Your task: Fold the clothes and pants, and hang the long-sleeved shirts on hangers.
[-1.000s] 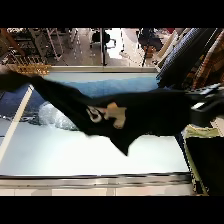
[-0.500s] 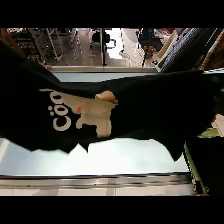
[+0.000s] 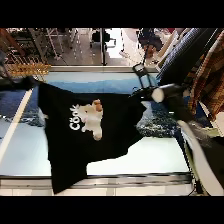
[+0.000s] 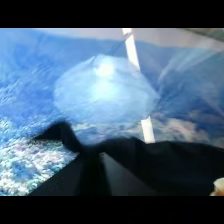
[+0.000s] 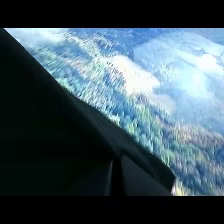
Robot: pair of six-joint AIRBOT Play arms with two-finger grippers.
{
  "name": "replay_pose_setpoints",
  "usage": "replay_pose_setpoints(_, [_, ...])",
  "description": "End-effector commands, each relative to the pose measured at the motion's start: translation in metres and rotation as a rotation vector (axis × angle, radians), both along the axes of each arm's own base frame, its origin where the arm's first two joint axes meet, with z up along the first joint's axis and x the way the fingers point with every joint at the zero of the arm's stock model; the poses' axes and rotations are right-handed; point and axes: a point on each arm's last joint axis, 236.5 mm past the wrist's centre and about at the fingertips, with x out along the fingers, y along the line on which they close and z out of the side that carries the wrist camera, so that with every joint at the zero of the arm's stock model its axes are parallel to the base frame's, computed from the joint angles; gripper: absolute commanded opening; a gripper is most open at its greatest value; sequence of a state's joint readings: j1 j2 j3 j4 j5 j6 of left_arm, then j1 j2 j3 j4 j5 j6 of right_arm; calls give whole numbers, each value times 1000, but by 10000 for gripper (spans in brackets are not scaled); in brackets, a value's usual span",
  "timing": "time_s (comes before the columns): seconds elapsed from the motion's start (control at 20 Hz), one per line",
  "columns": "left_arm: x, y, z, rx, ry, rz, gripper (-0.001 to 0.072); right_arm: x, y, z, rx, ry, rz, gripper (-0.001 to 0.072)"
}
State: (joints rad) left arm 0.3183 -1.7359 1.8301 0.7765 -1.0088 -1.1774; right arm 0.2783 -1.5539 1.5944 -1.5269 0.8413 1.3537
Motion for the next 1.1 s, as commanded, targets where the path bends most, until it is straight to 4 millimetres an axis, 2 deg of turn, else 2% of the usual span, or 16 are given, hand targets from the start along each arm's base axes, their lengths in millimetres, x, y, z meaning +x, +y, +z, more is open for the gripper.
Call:
replay_pose_setpoints(0.0, [21, 18, -103, -43, 191, 45, 524, 62, -14, -56, 79, -18, -106, 438])
replay_pose_setpoints(0.05, [8, 19, -104, -53, 234, 13, 538, 57, -30, -57, 97, 51, -154, 530])
replay_pose_setpoints(0.1, [-14, 23, -107, -63, 308, -22, 525, 46, -51, -61, 102, 134, -196, 530])
replay_pose_setpoints(0.15, [-41, 31, -116, -72, 427, -20, 448, 29, -74, -69, 107, 237, -235, 531])
replay_pose_setpoints(0.2, [-74, 42, -129, -62, 578, -15, 393, 4, -95, -81, 138, 375, -271, 531])
replay_pose_setpoints(0.3, [-141, 48, -145, -39, 833, -57, 390, -51, -116, -104, 240, 640, -274, 521])
replay_pose_setpoints(0.35, [-163, 42, -147, -43, 882, -75, 342, -77, -121, -112, 309, 752, -288, 522])
replay_pose_setpoints(0.45, [-196, 20, -153, -56, 893, -69, 343, -110, -128, -127, 385, 836, -290, 523])
replay_pose_setpoints(0.5, [-216, 4, -160, -62, 892, -65, 378, -121, -136, -134, 388, 840, -292, 524])
replay_pose_setpoints(0.55, [-236, -15, -167, -80, 880, -75, 481, -129, -145, -141, 387, 832, -291, 524])
replay_pose_setpoints(0.6, [-253, -36, -174, -115, 857, -81, 566, -133, -155, -146, 395, 828, -303, 524])
replay_pose_setpoints(0.7, [-273, -74, -180, -209, 781, -88, 585, -125, -165, -147, 454, 794, -317, 523])
replay_pose_setpoints(0.75, [-279, -86, -182, -255, 761, -69, 585, -115, -165, -144, 506, 757, -321, 523])
replay_pose_setpoints(0.85, [-290, -98, -192, -287, 761, -41, 585, -95, -163, -146, 583, 703, -345, 519])
replay_pose_setpoints(0.95, [-300, -107, -201, -292, 795, -38, 585, -88, -161, -163, 598, 708, -365, 514])
replay_pose_setpoints(1.05, [-299, -114, -207, -280, 800, -20, 585, -84, -160, -180, 613, 722, -377, 514])
